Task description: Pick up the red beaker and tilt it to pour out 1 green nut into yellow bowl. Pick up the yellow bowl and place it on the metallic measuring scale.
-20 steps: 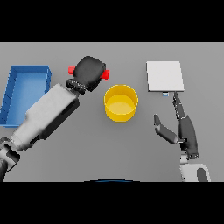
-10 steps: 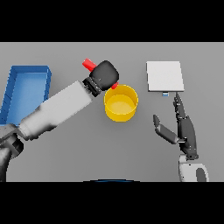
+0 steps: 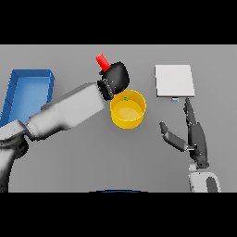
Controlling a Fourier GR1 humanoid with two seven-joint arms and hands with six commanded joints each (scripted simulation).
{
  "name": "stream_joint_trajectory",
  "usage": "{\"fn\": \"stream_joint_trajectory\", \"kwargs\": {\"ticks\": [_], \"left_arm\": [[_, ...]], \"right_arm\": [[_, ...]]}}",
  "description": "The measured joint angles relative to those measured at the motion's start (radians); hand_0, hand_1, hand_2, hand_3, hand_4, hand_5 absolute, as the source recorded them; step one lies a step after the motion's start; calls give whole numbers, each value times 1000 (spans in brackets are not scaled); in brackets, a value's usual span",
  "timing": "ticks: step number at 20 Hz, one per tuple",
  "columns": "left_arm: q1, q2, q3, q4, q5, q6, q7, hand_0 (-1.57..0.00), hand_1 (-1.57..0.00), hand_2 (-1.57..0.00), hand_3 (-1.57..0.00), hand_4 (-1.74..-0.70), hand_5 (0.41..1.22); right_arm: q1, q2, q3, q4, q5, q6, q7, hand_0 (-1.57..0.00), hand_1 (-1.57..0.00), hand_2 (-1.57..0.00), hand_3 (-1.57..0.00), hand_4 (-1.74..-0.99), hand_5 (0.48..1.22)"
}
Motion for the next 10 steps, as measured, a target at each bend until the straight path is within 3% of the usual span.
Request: {"fn": "stream_joint_trajectory", "kwargs": {"ticks": [4,10], "left_arm": [[-61,-9,-72,13,-30,-41,-47,-1571,-1571,-1571,-1569,-1734,1221],[-124,-17,-160,44,-72,-2,-90,-1571,-1571,-1571,-1570,-1733,1221]], "right_arm": [[5,5,8,3,28,-19,0,1,1,1,1,-1214,589],[-12,4,8,11,40,-30,-6,1,1,1,1,-1207,594]]}}
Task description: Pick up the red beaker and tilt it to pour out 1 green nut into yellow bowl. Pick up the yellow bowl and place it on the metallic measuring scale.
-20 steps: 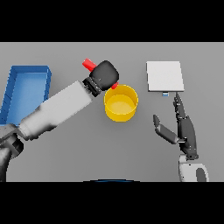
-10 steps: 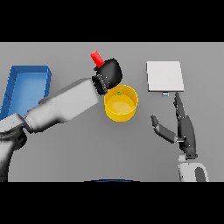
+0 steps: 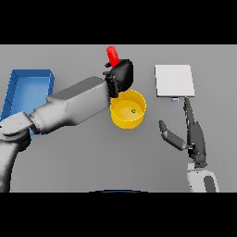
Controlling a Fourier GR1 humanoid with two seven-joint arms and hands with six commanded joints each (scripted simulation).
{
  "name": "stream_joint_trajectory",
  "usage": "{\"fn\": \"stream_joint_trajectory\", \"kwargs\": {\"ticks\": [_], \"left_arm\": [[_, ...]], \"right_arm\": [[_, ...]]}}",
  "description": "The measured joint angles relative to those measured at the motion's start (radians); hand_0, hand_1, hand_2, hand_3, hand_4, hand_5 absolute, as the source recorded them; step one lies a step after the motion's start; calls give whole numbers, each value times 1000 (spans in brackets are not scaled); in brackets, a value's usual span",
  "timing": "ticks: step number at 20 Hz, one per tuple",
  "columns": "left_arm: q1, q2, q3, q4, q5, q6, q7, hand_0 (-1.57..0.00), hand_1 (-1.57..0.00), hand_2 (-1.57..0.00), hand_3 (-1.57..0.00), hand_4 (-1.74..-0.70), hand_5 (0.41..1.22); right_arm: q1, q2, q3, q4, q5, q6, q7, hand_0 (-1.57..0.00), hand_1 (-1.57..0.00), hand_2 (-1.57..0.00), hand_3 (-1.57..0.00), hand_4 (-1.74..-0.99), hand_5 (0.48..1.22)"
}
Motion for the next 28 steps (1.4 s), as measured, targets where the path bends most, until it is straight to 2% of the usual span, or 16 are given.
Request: {"fn": "stream_joint_trajectory", "kwargs": {"ticks": [1,3,4,5,7,9,12,15,16,18,22,23,24,26,28], "left_arm": [[-21,9,1,-12,10,-21,-22,-1571,-1571,-1571,-1571,-1731,1221],[-69,15,21,15,31,-17,-35,-1571,-1571,-1571,-1571,-1729,1221],[-102,35,33,31,40,5,-53,-1571,-1571,-1571,-1494,-1727,1221],[-132,40,51,53,51,25,-54,-1571,-1571,-1399,-1509,-1676,1221],[-193,85,93,83,82,47,-61,-1571,-1571,-1461,-1041,-1699,1221],[-244,110,135,135,123,79,-86,-1571,-1571,-1501,-1232,-1705,1221],[-304,120,228,243,208,74,-15,-1571,-1571,-1535,-1397,-1720,1221],[-289,185,382,346,376,103,54,-1571,-1571,-1553,-1365,-1729,1221],[-278,200,434,383,432,116,110,-1571,-1571,-1556,-1360,-1732,1221],[-247,243,538,421,557,161,142,-1571,-1571,-1562,-1383,-1735,1221],[-117,340,669,394,767,260,149,-1571,-1571,-1567,-1428,-1739,1221],[-74,368,696,367,815,287,168,-1571,-1571,-1568,-1414,-1739,1221],[-31,390,711,327,852,318,220,-1571,-1571,-1569,-1415,-1739,1221],[86,453,764,239,950,394,265,-1571,-1571,-1569,-1446,-1740,1221],[204,483,782,124,1019,475,353,-1571,-1571,-1570,-1451,-1740,1221]], "right_arm": [[15,-4,2,-3,1,4,-15,1,1,1,1,-1206,592],[9,0,8,-2,6,5,-8,1,1,1,1,-1209,592],[12,-3,5,-6,2,4,-26,1,1,1,1,-1203,592],[16,0,4,-3,4,0,-24,1,1,1,1,-1201,592],[22,-1,10,-11,10,0,-33,1,1,1,1,-1186,596],[8,3,1,0,-16,11,-25,1,1,1,1,-1181,593],[8,4,-5,5,-55,37,-35,1,1,1,1,-1193,597],[-11,6,-7,9,-66,42,-30,1,1,1,1,-1209,593],[-4,-1,-7,6,-63,44,-42,1,1,1,1,-1222,592],[-16,-7,-14,19,-79,56,-38,1,1,1,1,-1222,590],[-24,-16,-19,35,-75,53,-57,1,1,1,1,-1226,587],[-19,-17,-12,32,-67,56,-66,1,1,1,1,-1223,591],[-18,-20,-9,30,-63,55,-72,1,1,1,1,-1217,595],[-11,-31,-10,25,-66,63,-76,1,1,1,1,-1212,604],[-24,-43,-12,32,-54,62,-58,1,1,1,1,-1209,620]]}}
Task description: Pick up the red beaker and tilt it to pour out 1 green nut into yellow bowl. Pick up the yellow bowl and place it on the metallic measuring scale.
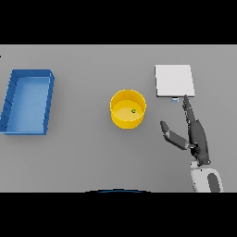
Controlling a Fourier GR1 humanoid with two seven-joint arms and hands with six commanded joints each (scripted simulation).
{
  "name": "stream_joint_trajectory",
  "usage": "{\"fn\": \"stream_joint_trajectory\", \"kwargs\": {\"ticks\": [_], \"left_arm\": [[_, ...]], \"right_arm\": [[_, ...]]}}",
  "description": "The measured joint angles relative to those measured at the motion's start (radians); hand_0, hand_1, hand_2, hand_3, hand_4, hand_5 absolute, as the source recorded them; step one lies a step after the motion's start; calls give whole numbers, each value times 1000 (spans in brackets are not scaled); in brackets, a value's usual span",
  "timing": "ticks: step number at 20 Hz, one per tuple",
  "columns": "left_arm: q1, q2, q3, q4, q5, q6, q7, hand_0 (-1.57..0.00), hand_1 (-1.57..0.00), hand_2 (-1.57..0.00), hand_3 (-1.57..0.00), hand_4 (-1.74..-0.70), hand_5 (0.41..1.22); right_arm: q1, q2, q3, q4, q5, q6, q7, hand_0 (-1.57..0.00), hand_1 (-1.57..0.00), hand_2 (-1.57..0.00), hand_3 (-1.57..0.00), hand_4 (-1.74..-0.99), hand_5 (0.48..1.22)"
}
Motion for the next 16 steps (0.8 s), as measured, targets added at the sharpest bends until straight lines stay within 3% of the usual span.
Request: {"fn": "stream_joint_trajectory", "kwargs": {"ticks": [5,10,12,14,16], "left_arm": [[277,69,6,-313,122,176,211,-1571,-1571,-1571,-1450,-1741,1221],[472,106,-19,-486,191,296,290,-1571,-1571,-1571,-1474,-1741,1221],[507,110,-29,-508,204,331,290,-1571,-1571,-1571,-1509,-1741,1221],[534,107,-41,-515,222,351,290,-1571,-1571,-1571,-1531,-1741,1166],[536,102,-62,-513,231,365,306,-1571,-1571,-1571,-1546,-1741,1039]], "right_arm": [[-1,-1,21,-9,28,1,16,1,1,1,1,-1206,657],[6,-5,12,-1,11,9,0,1,1,1,1,-1214,664],[12,-7,16,-7,21,4,1,1,1,1,1,-1217,666],[11,-6,20,-10,22,7,6,1,1,1,1,-1214,666],[16,-2,29,-19,36,1,9,1,1,1,1,-1203,663]]}}
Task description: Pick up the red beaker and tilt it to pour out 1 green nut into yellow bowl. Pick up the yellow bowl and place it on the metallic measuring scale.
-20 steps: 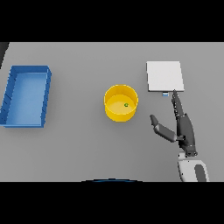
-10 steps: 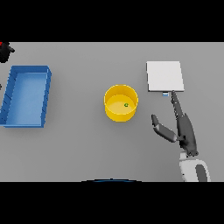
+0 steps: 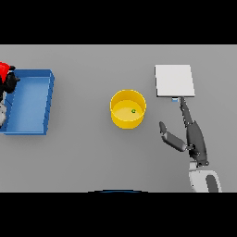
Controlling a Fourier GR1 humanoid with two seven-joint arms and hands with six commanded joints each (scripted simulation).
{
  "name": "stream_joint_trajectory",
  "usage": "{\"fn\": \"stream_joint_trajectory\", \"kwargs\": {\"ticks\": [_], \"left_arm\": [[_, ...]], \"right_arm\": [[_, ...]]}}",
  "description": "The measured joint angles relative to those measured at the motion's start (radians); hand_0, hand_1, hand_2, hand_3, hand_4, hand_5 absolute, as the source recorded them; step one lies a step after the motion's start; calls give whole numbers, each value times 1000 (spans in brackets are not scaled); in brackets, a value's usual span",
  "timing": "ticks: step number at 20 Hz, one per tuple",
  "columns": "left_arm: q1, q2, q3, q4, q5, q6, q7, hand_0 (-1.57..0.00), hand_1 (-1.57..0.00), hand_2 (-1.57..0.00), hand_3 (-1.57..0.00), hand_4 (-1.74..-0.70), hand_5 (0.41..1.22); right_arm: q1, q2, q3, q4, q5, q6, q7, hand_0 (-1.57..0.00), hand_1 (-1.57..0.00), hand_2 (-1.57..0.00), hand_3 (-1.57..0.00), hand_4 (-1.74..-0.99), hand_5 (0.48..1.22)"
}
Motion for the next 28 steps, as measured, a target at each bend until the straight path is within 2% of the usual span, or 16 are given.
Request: {"fn": "stream_joint_trajectory", "kwargs": {"ticks": [1,2,3,4,5,7,8,10,12,14,17,19,21,22,24,28], "left_arm": [[4,3,-13,1,3,9,3,-1571,-1571,-1571,-1551,-1741,967],[-3,12,-29,21,6,8,3,-1571,-1571,-1571,-1555,-1667,908],[12,21,-50,2,13,3,1,-1571,-1571,-1571,-1503,-1530,865],[14,26,-67,-6,25,-27,5,-1564,-1449,-1432,-1362,-1374,830],[14,29,-67,-11,23,-41,4,-1457,-1180,-1187,-1129,-1229,803],[22,65,-63,-56,83,-158,3,-932,-755,-767,-722,-1034,758],[39,87,-70,-83,107,-201,4,-746,-604,-613,-577,-968,740],[45,109,-76,-115,132,-246,0,-477,-386,-392,-369,-878,710],[34,113,-71,-108,147,-270,-7,-305,-247,-251,-236,-831,688],[32,108,-67,-108,160,-281,-8,-195,-158,-160,-151,-802,679],[38,93,-55,-90,163,-261,-49,-99,-80,-81,-77,-785,674],[23,90,-44,-90,162,-247,-63,-63,-51,-52,-49,-785,674],[27,85,-38,-95,164,-230,-77,-40,-32,-33,-31,-781,674],[22,79,-38,-87,160,-228,-90,-32,-26,-26,-24,-780,679],[20,81,-34,-84,161,-223,-86,-20,-16,-16,-15,-779,693],[31,68,-41,-88,168,-224,-95,-8,-6,-6,-6,-792,709]], "right_arm": [[2,-6,-5,8,-1,1,1,1,1,1,1,-1205,664],[4,-2,-3,7,-7,5,-13,1,1,1,1,-1202,667],[6,-3,-1,3,0,-1,-33,1,1,1,1,-1197,664],[10,1,-1,-1,3,-6,-17,1,1,1,1,-1192,663],[11,1,-1,-1,1,-5,-16,1,1,1,1,-1188,663],[4,-2,-7,7,-7,-2,-10,1,1,1,1,-1185,665],[15,0,-3,5,-3,-4,-29,1,1,1,1,-1181,665],[9,-5,-9,4,-4,-6,-20,1,1,1,1,-1184,667],[10,0,-2,-7,-4,-1,0,1,1,1,1,-1189,666],[15,-2,2,-3,3,-1,-9,1,1,1,1,-1188,668],[2,1,1,3,6,-6,15,1,1,1,1,-1192,660],[2,-5,14,-1,43,-17,21,1,1,1,1,-1203,660],[5,-5,36,-6,84,-27,30,1,1,1,1,-1175,677],[-20,-13,38,5,74,-4,27,1,1,1,1,-1162,694],[-59,-68,47,-1,77,50,1,1,1,1,1,-1202,709],[-160,-152,101,22,156,135,45,1,1,1,1,-1268,691]]}}
